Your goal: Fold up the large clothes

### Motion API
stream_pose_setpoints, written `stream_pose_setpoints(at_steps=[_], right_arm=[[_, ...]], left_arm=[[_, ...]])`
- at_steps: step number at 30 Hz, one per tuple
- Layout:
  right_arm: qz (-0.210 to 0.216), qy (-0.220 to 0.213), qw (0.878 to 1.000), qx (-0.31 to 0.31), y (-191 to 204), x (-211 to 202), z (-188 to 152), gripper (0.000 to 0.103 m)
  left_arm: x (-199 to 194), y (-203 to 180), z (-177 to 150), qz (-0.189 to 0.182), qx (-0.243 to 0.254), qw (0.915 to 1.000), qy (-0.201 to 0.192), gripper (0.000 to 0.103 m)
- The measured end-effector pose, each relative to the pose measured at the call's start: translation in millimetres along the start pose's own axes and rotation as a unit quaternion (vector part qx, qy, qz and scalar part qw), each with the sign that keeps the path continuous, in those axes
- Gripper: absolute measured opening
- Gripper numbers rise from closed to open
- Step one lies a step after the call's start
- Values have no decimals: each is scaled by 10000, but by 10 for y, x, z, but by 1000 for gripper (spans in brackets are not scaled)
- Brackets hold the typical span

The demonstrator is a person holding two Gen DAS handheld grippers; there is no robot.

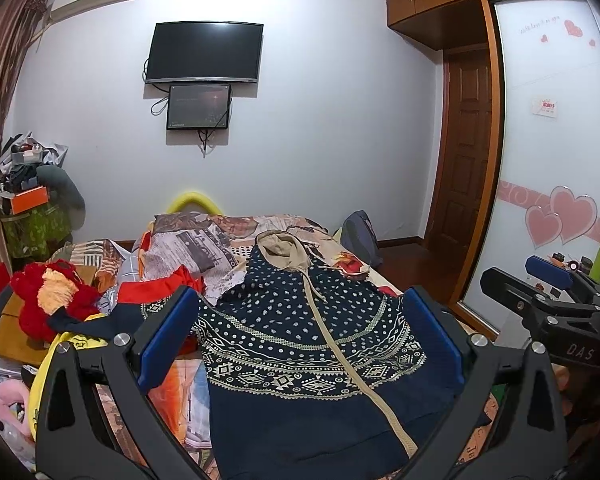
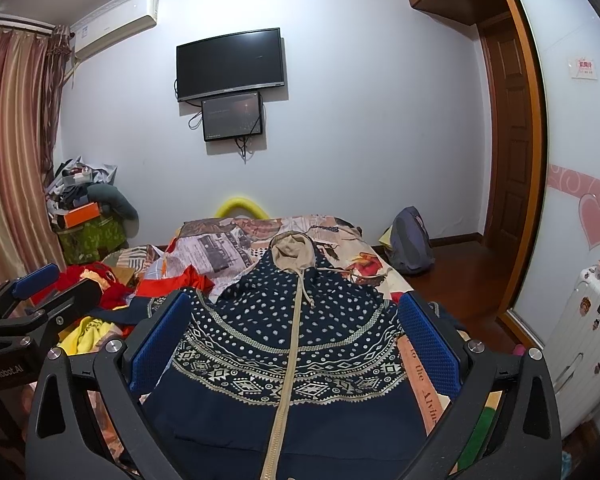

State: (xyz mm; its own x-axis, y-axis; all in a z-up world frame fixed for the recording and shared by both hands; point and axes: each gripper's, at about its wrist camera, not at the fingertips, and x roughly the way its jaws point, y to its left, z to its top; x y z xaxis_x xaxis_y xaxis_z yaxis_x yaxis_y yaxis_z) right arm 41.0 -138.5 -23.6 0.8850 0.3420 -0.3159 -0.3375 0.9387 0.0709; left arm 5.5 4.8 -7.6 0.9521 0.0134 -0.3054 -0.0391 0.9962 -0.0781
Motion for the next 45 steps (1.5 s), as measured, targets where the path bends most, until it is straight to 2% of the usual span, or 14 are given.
stream_pose_setpoints(at_steps=[33, 45], right_arm=[[18, 39, 10000, 24, 3, 9, 3, 103], [36, 178, 9998, 52, -5, 179, 16, 103]], left_arm=[[14, 55, 9, 20, -63, 10000, 56, 103], [164, 159, 4, 92, -130, 9997, 169, 103]])
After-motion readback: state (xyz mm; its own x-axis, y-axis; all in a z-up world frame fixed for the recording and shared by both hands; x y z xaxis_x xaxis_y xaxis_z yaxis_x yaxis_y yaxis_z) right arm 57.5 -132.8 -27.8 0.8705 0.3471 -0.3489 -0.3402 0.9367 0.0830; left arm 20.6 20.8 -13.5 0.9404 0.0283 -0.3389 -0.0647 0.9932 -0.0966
